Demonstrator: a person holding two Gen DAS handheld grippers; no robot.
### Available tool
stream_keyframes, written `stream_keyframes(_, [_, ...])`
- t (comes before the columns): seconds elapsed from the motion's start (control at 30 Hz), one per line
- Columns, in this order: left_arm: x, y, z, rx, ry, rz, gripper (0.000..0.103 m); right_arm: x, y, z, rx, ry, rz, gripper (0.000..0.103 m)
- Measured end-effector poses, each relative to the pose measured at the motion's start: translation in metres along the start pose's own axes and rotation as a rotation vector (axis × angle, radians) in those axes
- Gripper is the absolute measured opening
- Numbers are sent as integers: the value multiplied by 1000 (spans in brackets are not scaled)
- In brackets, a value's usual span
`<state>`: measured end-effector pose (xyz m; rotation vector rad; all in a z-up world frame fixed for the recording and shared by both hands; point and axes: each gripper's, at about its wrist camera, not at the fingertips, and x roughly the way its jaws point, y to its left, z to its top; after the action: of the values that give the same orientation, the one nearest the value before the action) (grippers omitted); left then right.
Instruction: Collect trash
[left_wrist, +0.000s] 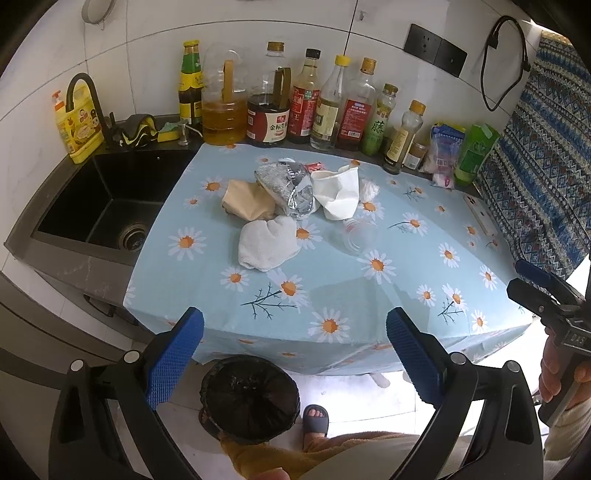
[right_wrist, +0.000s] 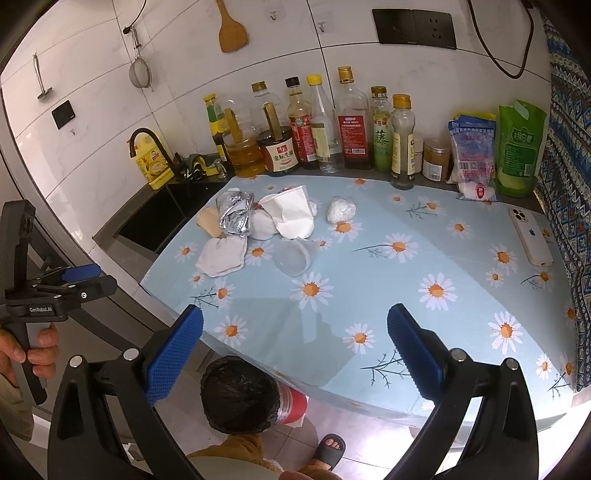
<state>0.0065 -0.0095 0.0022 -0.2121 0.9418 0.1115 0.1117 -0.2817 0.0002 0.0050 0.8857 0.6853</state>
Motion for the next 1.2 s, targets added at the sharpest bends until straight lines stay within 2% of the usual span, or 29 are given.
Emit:
stream_keyframes(0.73, [1, 1, 0, 3, 25, -7, 96, 4, 5, 2, -4, 24, -3, 99])
stream_keyframes(1.2, [-15, -3, -7, -16, 21, -19, 96, -6, 7, 2, 4, 38, 15, 99])
